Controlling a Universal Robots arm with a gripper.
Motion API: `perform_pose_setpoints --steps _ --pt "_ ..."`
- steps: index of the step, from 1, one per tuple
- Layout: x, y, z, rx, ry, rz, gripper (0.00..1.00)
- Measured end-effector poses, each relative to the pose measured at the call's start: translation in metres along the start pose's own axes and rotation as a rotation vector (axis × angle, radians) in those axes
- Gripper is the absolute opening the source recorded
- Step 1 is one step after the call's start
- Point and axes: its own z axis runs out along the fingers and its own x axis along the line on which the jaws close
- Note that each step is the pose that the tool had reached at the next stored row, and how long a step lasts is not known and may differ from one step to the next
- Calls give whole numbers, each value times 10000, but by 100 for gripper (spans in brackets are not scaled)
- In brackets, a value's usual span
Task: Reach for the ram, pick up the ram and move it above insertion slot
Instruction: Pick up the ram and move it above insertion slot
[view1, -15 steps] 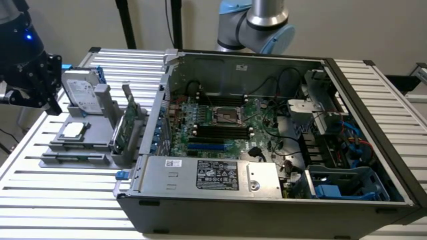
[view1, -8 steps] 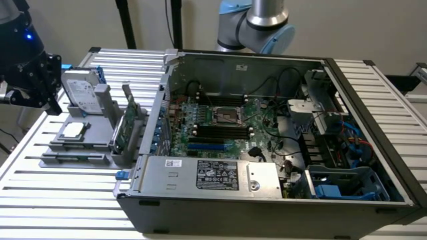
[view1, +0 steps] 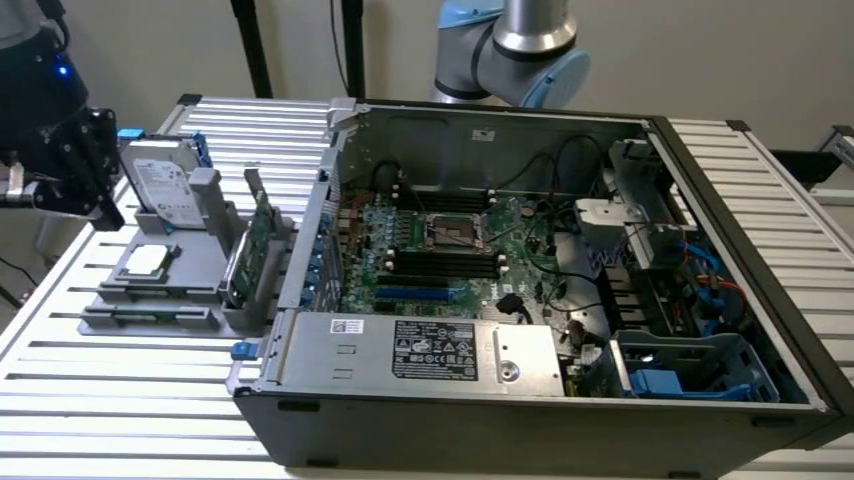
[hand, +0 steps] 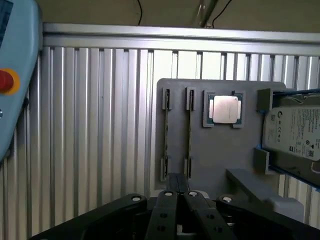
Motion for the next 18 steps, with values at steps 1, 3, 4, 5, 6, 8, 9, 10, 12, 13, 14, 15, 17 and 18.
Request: perform_pose_setpoints --steps 1,3,4,5,6,8,9,10,12,13,14,15,17,18 --pt "0 0 0 -1 3 -153 11" --pt "0 0 0 -1 4 -238 11" --pt "0 1 0 -1 4 -238 12" --pt "0 1 0 -2 4 -239 18" --pt "0 1 1 -1 3 -239 24" --pt "-1 3 11 4 2 -239 30" --pt "-2 10 25 16 3 -238 36" --pt "-2 19 42 31 4 -237 36" --pt "-2 34 79 39 3 -239 42" --pt "-2 39 97 39 4 -239 42" --pt "-2 44 115 38 4 -240 42" --pt "-2 49 135 39 4 -239 42" --pt "-2 59 170 37 5 -239 42" --pt "-2 63 189 39 5 -239 42"
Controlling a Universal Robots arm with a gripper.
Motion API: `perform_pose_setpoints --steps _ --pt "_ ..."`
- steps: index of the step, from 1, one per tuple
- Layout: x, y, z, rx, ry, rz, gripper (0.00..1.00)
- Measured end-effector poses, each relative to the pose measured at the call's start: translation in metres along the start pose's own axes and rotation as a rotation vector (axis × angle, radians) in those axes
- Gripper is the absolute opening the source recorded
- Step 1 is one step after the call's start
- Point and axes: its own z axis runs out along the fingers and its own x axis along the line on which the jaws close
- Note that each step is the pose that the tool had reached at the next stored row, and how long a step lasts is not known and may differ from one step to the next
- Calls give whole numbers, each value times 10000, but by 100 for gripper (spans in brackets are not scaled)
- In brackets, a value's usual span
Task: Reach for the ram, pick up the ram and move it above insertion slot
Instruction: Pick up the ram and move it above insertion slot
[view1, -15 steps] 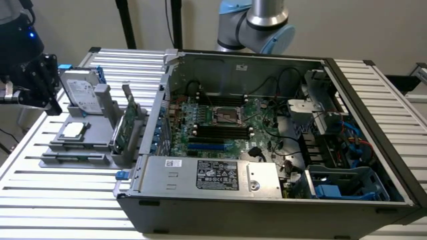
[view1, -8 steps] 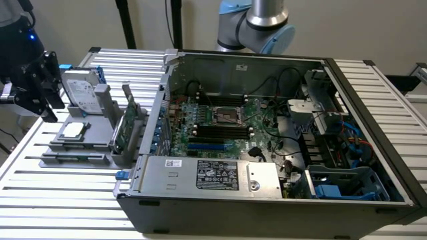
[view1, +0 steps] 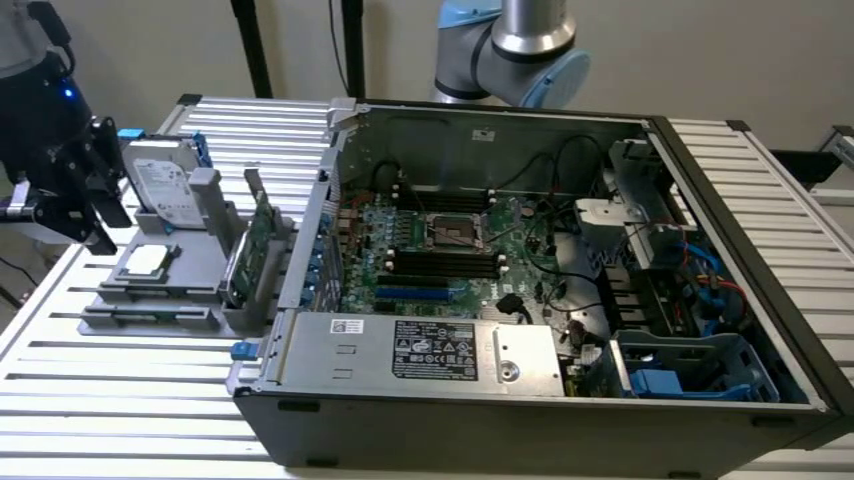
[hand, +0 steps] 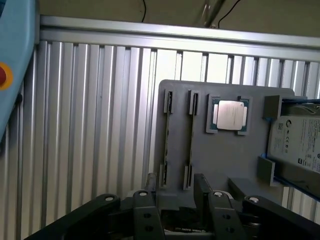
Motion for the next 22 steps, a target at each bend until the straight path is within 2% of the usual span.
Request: perform_pose_setpoints --steps 11,22 --pt "-1 34 201 0 -1 -10 42" --pt "0 34 400 -1 0 -15 42"
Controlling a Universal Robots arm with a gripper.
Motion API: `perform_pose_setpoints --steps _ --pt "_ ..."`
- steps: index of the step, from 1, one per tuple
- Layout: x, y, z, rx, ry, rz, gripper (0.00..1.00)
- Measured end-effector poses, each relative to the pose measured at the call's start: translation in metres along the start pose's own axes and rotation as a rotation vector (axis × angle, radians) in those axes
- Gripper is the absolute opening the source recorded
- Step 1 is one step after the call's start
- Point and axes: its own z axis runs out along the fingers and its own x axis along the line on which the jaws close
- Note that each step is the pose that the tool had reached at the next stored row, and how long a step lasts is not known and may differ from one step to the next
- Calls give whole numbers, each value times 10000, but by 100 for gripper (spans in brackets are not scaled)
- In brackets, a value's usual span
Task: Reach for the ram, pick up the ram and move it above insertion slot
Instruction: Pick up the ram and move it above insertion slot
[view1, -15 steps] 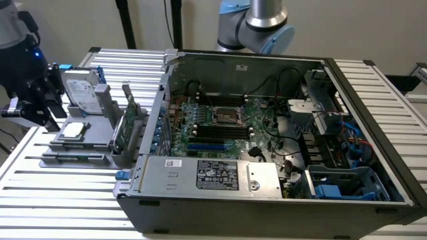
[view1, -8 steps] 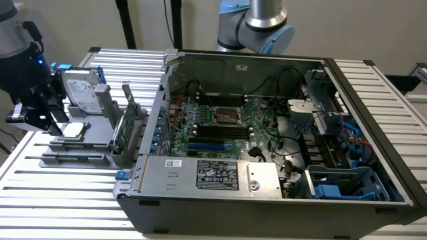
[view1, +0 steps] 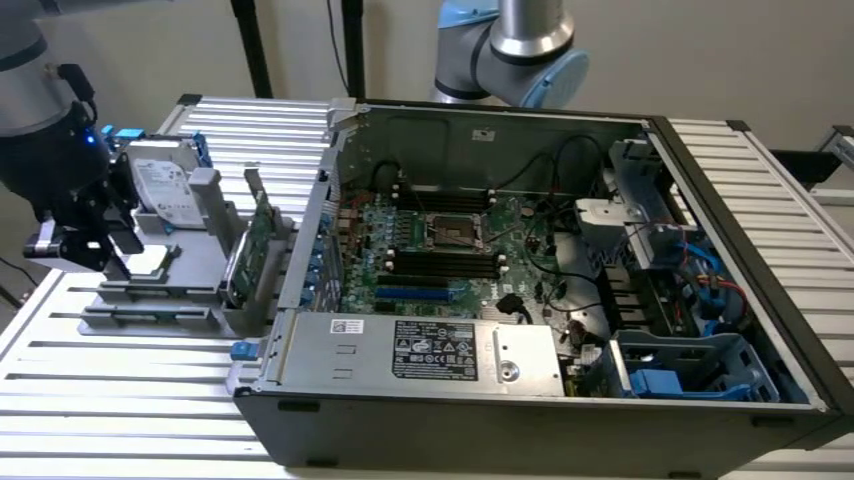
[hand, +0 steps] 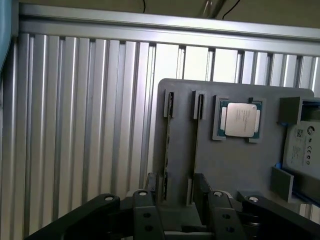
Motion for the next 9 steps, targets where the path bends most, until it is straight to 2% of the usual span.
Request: perform_pose_setpoints --steps 9 --pt "1 -7 164 0 0 27 42"
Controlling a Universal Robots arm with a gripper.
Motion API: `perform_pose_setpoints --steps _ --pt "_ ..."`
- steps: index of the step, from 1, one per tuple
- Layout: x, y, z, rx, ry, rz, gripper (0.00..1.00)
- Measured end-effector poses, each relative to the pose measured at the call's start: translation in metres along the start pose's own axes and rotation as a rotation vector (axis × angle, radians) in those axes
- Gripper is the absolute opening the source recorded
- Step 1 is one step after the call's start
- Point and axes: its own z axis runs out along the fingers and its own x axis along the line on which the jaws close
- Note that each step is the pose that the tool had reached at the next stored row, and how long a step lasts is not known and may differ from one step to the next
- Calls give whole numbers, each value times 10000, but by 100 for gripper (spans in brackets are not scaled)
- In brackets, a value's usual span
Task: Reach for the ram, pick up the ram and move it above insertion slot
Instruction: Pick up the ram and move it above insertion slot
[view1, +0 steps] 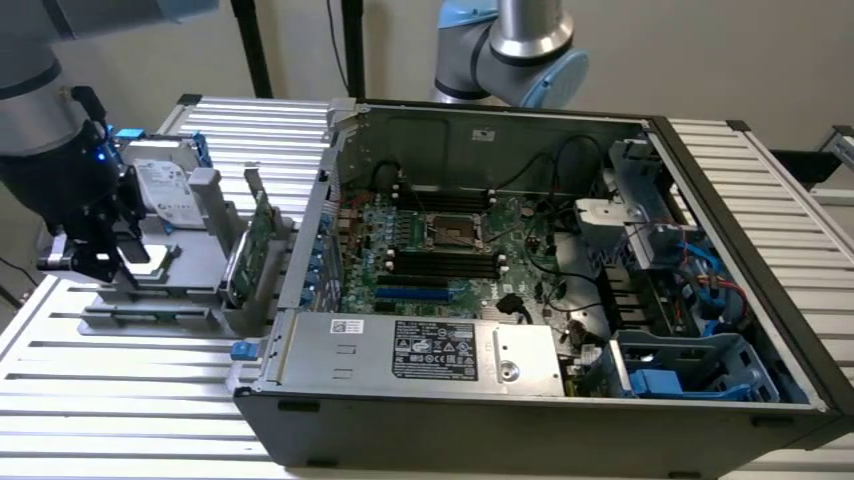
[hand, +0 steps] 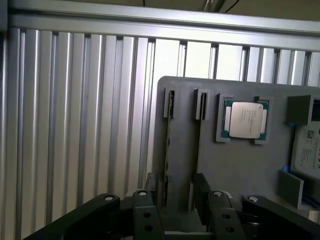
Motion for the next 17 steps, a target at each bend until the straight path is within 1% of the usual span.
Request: perform_pose_setpoints --steps 9,17 --pt "4 -3 164 0 -1 41 42" --pt "31 -3 310 2 -2 164 42"
